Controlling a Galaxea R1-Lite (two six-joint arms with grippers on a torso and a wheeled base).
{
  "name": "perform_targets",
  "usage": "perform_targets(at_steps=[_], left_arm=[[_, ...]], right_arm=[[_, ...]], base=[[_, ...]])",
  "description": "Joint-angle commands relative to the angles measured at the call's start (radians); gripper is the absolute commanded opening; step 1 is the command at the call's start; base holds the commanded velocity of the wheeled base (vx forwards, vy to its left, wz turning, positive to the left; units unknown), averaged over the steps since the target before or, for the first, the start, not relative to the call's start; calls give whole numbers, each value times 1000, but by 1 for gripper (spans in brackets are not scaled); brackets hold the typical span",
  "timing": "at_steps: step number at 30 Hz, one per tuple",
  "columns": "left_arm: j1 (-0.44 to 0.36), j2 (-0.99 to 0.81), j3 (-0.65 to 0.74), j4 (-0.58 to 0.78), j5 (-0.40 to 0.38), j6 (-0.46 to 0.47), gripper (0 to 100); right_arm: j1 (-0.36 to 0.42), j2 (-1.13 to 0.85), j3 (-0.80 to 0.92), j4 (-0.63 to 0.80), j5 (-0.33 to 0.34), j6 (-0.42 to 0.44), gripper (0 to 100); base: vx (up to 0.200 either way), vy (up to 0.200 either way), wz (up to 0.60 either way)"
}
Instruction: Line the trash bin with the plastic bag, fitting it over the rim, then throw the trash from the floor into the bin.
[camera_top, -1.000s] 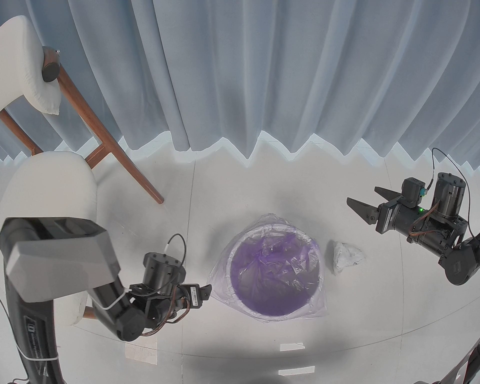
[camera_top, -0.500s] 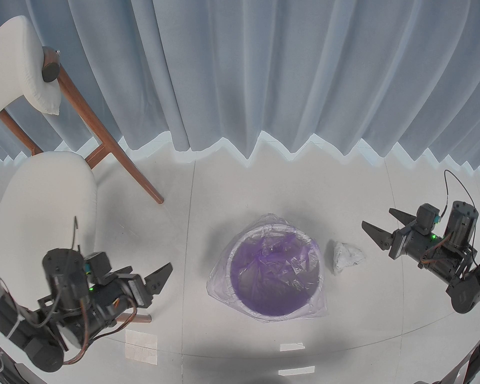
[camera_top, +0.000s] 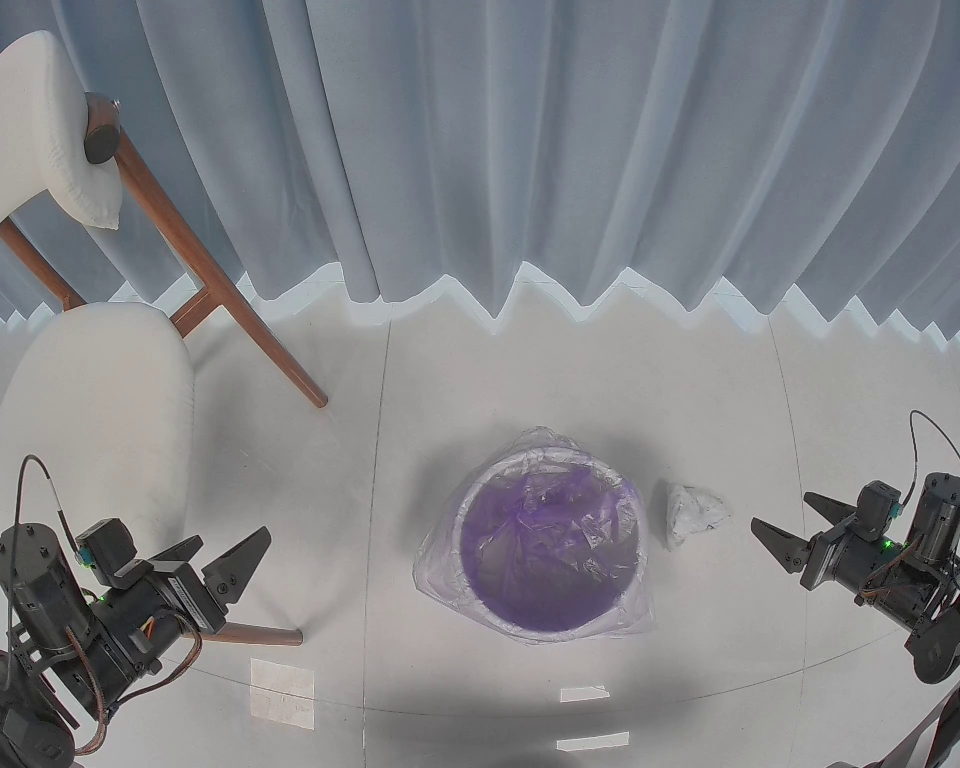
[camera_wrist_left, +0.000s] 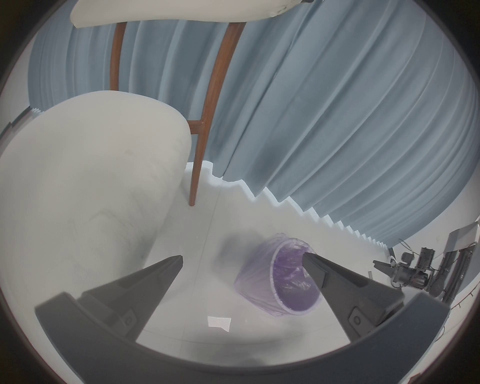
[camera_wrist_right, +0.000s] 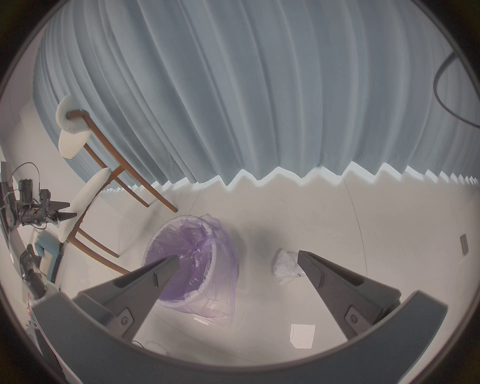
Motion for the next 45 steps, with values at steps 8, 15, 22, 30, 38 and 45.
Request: perform_targets(at_steps=[8,15,22,30,38,45], left_arm=[[13,-61,17,53,-62,-27,100],[18,-118,17,178,-56,-25,100],[47,-115,17,186,-70,-30,100],[51,-115,17,200,-78,-28,100],[50,-110,17,200,-82,-25,100],[47,-93,2,183,-87,-22,100]], right_arm=[[2,6,33,8,-18,8,100],[11,9,33,14,-21,8,100],[41,27,33,12,-37,13,100],[63,40,33,11,-49,24,100],[65,66,33,9,-49,24,100],[66,119,-7,-3,-49,44,100]], base=[[0,-175,0],[0,-200,0],[0,-29,0],[-125,0,0],[-200,0,0],[-200,0,0]])
